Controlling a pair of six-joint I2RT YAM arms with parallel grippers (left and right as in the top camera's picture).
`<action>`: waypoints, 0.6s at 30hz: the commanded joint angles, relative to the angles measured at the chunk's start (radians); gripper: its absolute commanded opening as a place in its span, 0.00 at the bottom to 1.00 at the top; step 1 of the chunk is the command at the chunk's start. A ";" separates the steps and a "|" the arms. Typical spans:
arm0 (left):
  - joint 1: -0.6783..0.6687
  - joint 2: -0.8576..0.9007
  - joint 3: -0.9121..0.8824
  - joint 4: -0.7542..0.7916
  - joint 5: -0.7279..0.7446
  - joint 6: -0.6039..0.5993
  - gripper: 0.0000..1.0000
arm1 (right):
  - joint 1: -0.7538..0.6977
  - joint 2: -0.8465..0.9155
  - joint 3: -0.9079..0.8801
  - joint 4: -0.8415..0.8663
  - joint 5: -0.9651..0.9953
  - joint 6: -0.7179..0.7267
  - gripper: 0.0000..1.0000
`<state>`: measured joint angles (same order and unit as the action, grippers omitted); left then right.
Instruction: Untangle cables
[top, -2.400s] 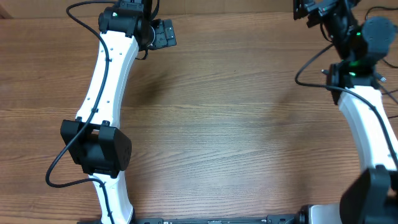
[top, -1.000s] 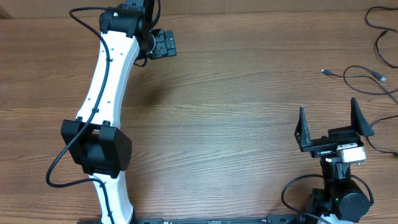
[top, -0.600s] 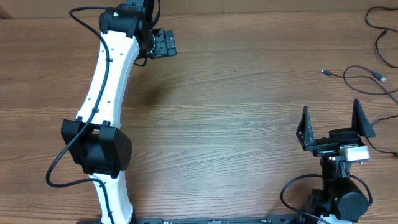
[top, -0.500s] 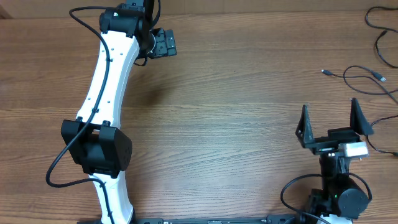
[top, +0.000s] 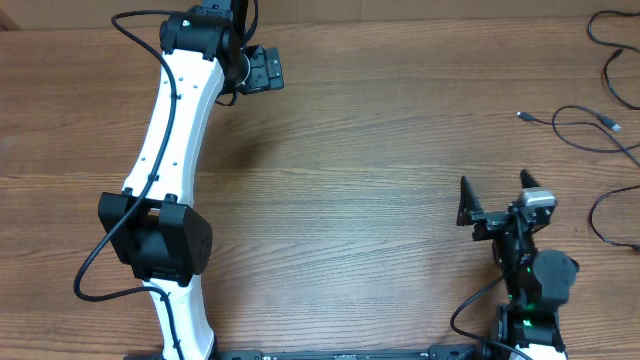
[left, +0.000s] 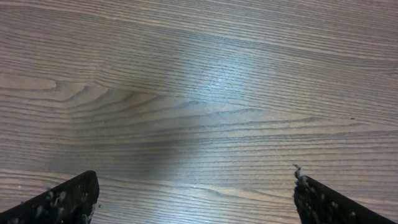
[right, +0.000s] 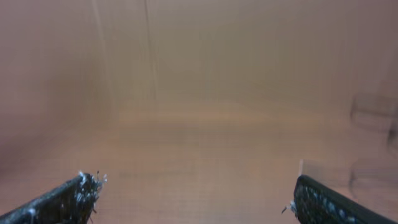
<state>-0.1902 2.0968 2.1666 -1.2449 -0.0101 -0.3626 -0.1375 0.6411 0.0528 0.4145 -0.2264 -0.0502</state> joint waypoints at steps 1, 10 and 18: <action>-0.007 0.009 0.006 0.000 0.008 0.015 1.00 | -0.002 -0.003 0.000 -0.132 0.031 0.009 1.00; -0.007 0.009 0.006 0.000 0.007 0.015 1.00 | -0.002 -0.003 0.000 -0.480 0.212 0.009 1.00; -0.007 0.009 0.006 0.000 0.007 0.016 1.00 | -0.002 -0.002 0.000 -0.586 0.218 0.009 1.00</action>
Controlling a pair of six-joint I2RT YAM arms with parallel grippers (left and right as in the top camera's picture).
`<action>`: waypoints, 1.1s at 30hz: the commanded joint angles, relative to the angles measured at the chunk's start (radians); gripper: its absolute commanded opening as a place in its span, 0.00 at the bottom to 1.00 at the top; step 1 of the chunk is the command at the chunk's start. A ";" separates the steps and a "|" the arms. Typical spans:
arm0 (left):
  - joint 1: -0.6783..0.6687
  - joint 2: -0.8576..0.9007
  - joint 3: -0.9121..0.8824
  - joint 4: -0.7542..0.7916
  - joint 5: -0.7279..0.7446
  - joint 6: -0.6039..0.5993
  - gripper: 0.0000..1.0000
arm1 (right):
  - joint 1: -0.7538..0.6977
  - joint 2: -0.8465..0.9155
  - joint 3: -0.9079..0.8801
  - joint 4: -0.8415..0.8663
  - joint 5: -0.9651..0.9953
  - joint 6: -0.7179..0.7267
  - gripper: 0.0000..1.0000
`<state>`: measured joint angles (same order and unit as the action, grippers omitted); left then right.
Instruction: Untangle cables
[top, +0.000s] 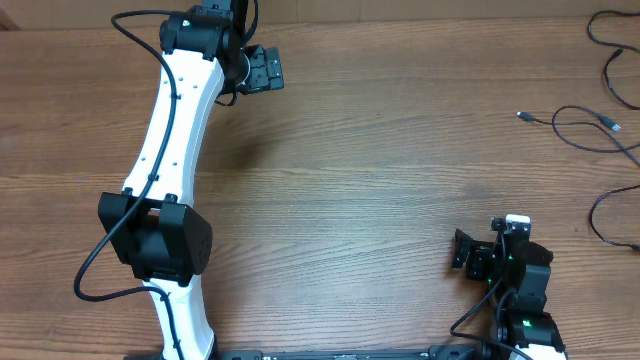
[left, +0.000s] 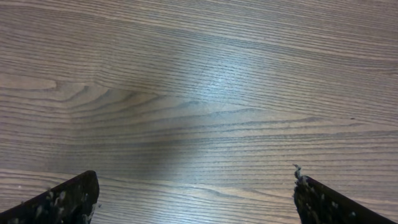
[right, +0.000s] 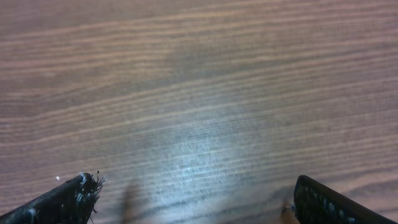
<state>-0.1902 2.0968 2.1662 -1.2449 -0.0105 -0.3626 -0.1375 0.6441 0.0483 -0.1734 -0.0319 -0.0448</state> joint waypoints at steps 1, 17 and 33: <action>-0.007 0.009 0.006 0.000 0.008 0.016 1.00 | -0.002 -0.005 0.005 0.003 0.024 0.004 1.00; -0.007 0.009 0.006 0.000 0.008 0.016 1.00 | -0.002 -0.005 0.005 -0.012 0.024 0.004 1.00; -0.031 -0.032 0.005 0.201 -0.092 0.093 1.00 | -0.002 -0.005 0.005 -0.012 0.024 0.004 1.00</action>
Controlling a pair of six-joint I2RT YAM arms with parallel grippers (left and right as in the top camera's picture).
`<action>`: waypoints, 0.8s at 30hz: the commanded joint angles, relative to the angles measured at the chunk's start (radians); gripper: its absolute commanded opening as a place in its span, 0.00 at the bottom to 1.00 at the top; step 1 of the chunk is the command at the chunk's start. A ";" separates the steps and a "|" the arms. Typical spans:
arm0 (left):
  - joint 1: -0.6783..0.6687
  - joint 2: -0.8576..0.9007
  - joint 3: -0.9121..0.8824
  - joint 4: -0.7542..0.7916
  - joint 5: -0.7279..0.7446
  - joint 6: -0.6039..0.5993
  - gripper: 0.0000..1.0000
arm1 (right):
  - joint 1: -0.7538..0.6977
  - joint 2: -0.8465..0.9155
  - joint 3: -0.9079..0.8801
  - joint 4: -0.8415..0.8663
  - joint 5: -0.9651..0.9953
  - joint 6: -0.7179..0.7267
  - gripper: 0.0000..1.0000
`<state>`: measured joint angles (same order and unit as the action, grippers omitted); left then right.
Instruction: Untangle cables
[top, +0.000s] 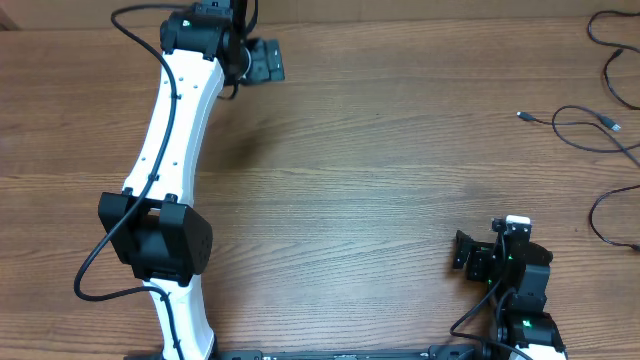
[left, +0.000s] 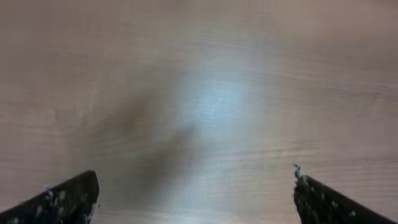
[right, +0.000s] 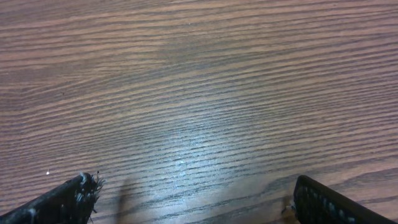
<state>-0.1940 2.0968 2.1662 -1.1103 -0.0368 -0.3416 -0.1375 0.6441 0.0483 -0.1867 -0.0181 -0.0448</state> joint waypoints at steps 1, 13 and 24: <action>-0.036 -0.048 0.002 0.103 -0.087 0.098 1.00 | -0.002 -0.005 0.005 0.002 0.010 0.004 1.00; -0.007 -0.522 -0.552 0.391 -0.198 0.063 1.00 | -0.002 -0.005 0.005 0.002 0.010 0.004 1.00; 0.009 -1.164 -1.476 1.242 -0.200 -0.003 1.00 | -0.002 -0.005 0.005 0.002 0.010 0.004 1.00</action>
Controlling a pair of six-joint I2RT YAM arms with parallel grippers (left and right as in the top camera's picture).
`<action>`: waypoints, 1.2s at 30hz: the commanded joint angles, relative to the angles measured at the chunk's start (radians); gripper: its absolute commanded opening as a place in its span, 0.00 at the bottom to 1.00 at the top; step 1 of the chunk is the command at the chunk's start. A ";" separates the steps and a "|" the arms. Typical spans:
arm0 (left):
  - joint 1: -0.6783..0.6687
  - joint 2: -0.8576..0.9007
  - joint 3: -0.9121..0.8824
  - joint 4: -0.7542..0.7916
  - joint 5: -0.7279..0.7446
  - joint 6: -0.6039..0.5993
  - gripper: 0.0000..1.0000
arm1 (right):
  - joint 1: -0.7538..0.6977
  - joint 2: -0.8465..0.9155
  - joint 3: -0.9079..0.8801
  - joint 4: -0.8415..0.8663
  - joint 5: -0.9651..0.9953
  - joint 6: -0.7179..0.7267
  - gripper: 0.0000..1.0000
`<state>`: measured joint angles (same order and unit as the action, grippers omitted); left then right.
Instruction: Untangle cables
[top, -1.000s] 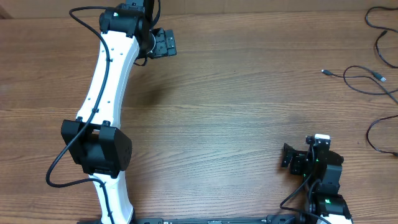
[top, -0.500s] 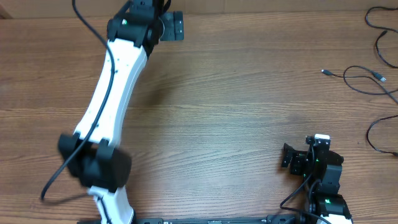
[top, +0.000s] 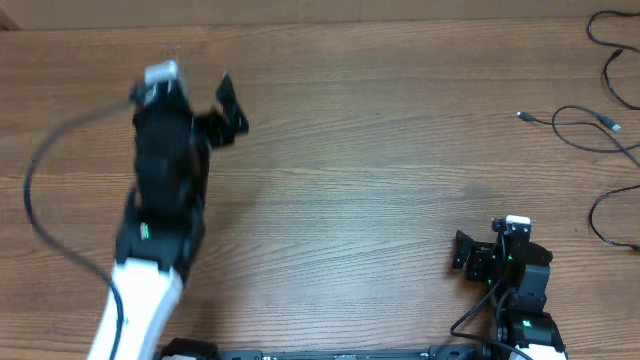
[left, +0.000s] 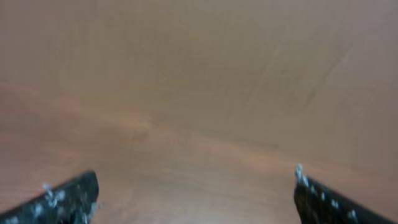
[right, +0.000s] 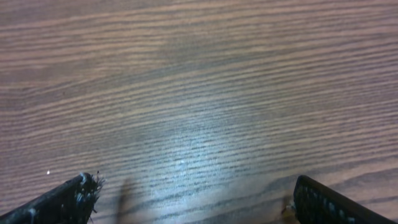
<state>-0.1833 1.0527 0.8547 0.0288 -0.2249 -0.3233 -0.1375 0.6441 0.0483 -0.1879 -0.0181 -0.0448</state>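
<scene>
Thin black cables (top: 598, 128) lie loose at the table's far right, one with small plug ends, with more loops by the right edge (top: 612, 48). My left gripper (top: 226, 108) is over the left part of the table, blurred by motion. The left wrist view shows it open (left: 196, 186) over bare wood. My right gripper (top: 459, 252) sits low at the near right, far from the cables. In its wrist view it is open (right: 196, 186) with only wood grain between the fingers.
The wooden table (top: 370, 170) spans the whole overhead view. Another black cable loop (top: 604, 218) lies at the right edge, beside the right arm's base (top: 525, 320).
My left arm has pulled back from its long reach to the far left corner. Its gripper now hangs nearer the middle left, still open. The right arm has not moved.
At first the left arm stretched to the far edge and the right gripper stood raised and open at the near right. The right arm then folded down low by its base and stayed there. The left gripper shifted slightly at the far edge, and now the left arm is drawn back.
</scene>
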 joint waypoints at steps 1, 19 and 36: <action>-0.002 -0.166 -0.226 0.163 -0.014 -0.021 1.00 | -0.002 -0.005 0.005 0.003 0.010 0.004 1.00; 0.091 -0.837 -0.735 0.329 -0.018 0.052 1.00 | -0.002 -0.005 0.005 0.003 0.010 0.004 1.00; 0.139 -1.050 -0.850 0.081 -0.002 0.033 1.00 | -0.002 -0.005 0.005 0.003 0.010 0.004 1.00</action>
<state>-0.0559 0.0147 0.0097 0.1524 -0.2222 -0.2962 -0.1375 0.6441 0.0483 -0.1879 -0.0181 -0.0444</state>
